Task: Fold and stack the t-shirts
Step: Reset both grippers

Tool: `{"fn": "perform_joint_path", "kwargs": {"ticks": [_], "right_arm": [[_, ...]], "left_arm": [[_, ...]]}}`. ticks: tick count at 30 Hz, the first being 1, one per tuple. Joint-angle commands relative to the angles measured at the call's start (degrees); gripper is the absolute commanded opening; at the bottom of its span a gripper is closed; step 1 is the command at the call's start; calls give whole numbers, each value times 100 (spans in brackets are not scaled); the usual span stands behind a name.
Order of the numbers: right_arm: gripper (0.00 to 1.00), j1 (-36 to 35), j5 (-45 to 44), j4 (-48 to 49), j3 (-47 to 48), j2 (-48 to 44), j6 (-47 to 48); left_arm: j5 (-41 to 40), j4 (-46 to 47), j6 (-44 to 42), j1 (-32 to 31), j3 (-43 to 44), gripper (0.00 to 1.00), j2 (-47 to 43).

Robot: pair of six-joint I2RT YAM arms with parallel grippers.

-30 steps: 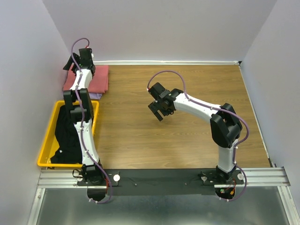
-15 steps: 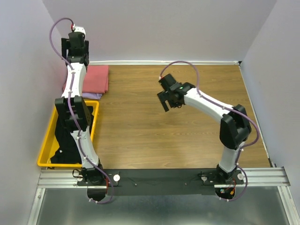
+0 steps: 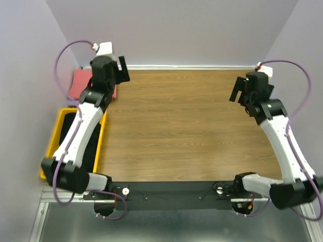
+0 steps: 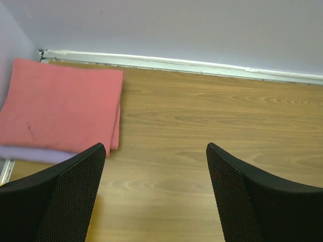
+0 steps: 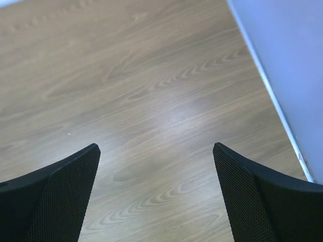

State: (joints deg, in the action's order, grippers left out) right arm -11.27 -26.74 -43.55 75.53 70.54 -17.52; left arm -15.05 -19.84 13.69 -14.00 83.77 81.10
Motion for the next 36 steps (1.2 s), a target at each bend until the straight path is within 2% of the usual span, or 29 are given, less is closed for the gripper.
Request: {"fn": "perform_joint_path", "kwargs": {"ticks": [1, 3, 5, 6, 8, 9, 11, 16, 21, 26, 36], "right_arm": [[100, -25, -507, -66, -336, -960, -173], [100, -34, -665, -31, -555, -1410, -173], [100, -33, -727, 100, -723, -2075, -112], [100, -33, -718, 249, -958, -2541, -16], [100, -33, -500, 443, -1258, -2992, 134], [100, -33, -394, 609, -1503, -3246, 239], [100, -34, -271, 742, -1742, -3895, 424], [100, -33, -288, 1208, -2392, -4847, 652], [100, -33, 388, 1235, -2473, -4936, 890], [100, -33, 406, 1288, -2464, -5015, 917], [100, -33, 872, 1314, -2447, -5182, 1084]], "left_arm": [[-630, 41, 748, 73, -832, 89, -1723], [-928, 24, 696, 73, -1368, 89, -2655], [-1314, -90, 539, 73, -1643, 89, -3203], [-1456, -160, 416, 73, -1888, 89, -3745], [-1693, -161, 249, 73, -2135, 89, -4275], [-1668, -118, 117, 73, -2441, 89, -4783], [-1607, 15, -42, 73, -2706, 93, -5242], [-1642, 322, 300, 73, -3506, 94, -6446], [-1606, 217, 564, 73, -3692, 96, -6861], [-1484, 480, 871, 73, -4131, 98, -7318], [-1413, 481, 1083, 73, -4193, 99, -7328]]}}
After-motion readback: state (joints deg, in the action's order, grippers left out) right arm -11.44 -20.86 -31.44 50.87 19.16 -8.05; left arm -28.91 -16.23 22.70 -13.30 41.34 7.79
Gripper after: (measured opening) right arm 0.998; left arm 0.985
